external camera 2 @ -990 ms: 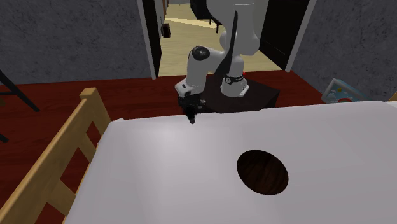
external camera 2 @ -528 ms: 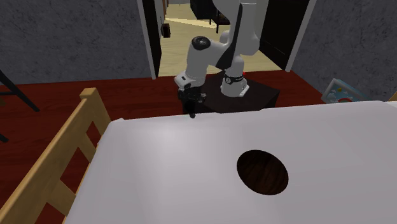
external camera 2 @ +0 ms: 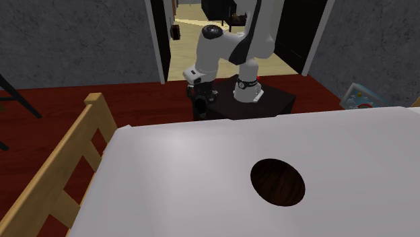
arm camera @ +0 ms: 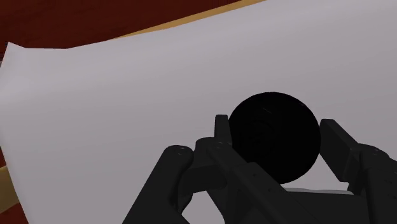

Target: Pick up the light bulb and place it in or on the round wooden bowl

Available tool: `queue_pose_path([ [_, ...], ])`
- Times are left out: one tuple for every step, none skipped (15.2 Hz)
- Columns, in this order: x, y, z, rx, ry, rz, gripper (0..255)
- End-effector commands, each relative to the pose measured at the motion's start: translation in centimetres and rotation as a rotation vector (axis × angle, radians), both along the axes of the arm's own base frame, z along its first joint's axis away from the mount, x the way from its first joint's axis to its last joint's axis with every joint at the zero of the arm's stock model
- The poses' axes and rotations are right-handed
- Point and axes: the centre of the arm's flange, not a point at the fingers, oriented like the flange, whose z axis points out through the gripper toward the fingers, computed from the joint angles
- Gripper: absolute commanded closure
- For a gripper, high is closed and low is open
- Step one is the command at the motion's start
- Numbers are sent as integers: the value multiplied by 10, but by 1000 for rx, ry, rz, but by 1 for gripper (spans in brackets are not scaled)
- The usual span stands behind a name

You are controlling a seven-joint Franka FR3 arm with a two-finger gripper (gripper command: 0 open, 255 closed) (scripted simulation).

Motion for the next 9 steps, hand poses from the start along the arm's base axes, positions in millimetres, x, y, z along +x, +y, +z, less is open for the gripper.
queue_pose_path([
  [-1,1,9,0,0,0,255],
  [1,15,10,0,0,0,255],
  [2,28,10,0,0,0,255],
  [3,41,11,0,0,0,255],
  [4,54,11,0,0,0,255],
  [5,67,12,0,0,0,255],
  [7,80,12,0,0,0,255],
  [8,93,13,0,0,0,255],
  [9,107,14,0,0,0,255],
])
